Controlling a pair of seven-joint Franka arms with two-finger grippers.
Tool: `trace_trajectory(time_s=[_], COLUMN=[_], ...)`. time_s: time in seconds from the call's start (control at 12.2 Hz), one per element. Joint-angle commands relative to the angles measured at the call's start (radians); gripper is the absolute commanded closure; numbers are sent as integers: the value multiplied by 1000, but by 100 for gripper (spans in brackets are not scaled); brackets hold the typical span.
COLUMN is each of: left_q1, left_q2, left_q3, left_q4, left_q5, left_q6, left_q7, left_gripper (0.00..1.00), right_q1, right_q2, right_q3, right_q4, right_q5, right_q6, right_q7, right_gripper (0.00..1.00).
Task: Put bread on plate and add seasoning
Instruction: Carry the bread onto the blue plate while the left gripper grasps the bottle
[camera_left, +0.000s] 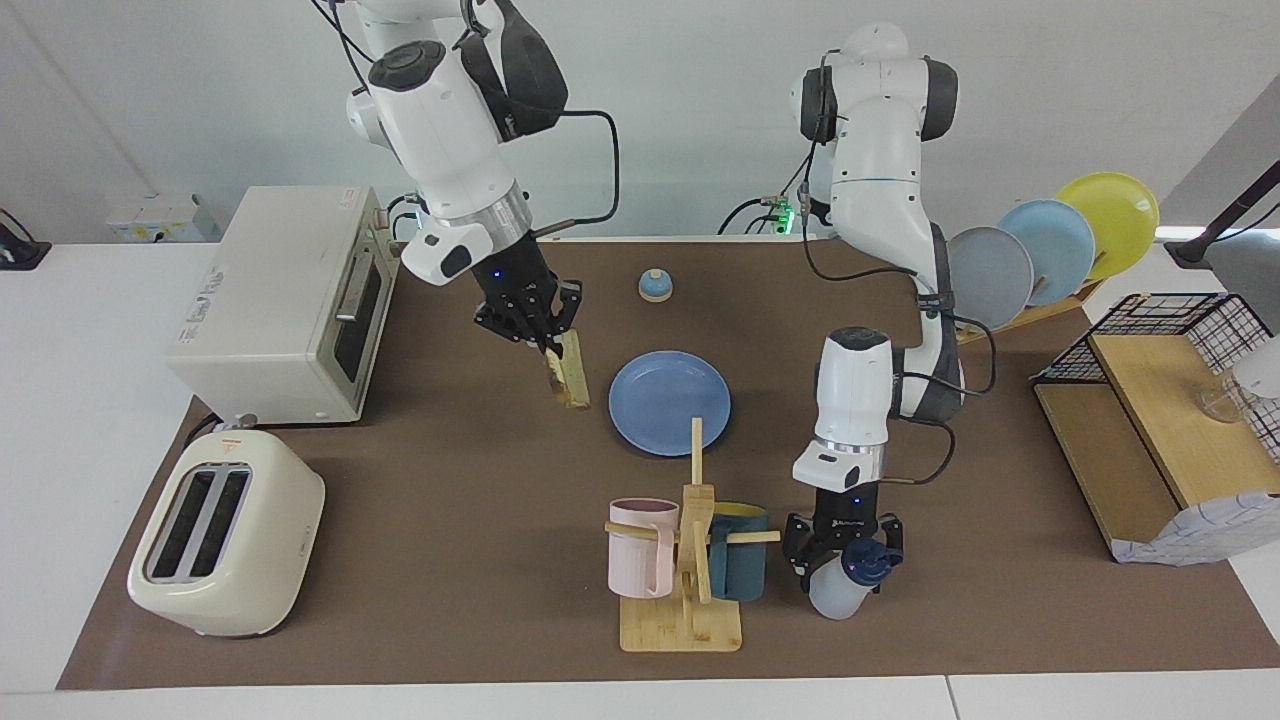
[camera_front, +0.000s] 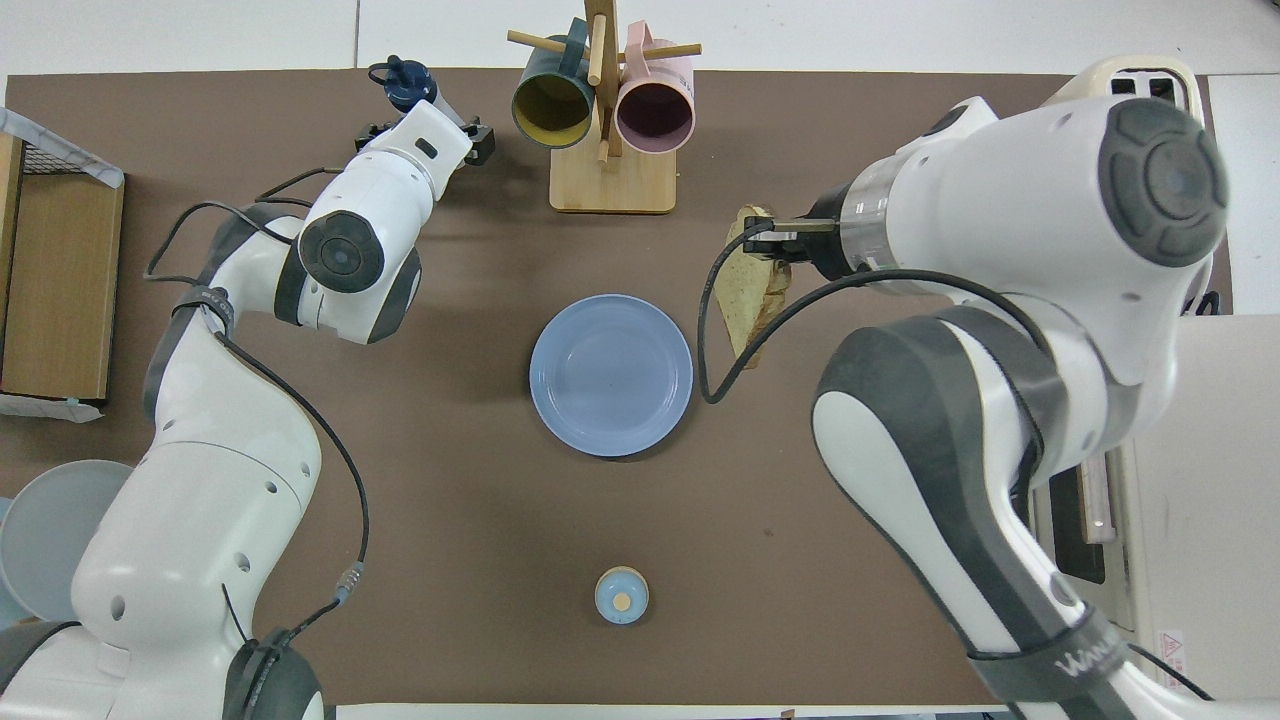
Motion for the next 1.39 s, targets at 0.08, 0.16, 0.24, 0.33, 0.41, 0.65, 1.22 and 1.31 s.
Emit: trace_trajectory(time_s=[0.08,0.16,0.24,0.33,0.41,0.65,1.22,1.31], left_q1=[5,5,5,7,12,15,114,151], left_q2=[13,13,13,12,3,-33,-197,-239], left_q3=[-15,-13,-15,-15,-16,-23,-127,-168], left_q4=[26,25,18,18,18,12,-1,-2], left_q5=[8,11,11,11,11,0,-12,-13], left_q6=[-18,-18,-15,-18,-21,-53,-236,-327], left_q7=[9,12,19,19,21,15,111,184], left_gripper=[100,100,100,100,100,100,100,100], right_q1=[129,147,168,181,199,265,201,192], right_q2=[83,83,83,82,88,100,53,44], right_q3=[-3,-2,-2,-2,-3,-3,-6,-6], right_q4=[-70,-70,-71,-88,-106,-191,-349,-390], right_q5=[19,19,31,65,83,87,87,87], right_q6=[256,259,274,303,328,423,443,484], right_q7=[242,288,310,316,311,334,331,337], right_gripper=[100,100,100,100,100,100,100,100])
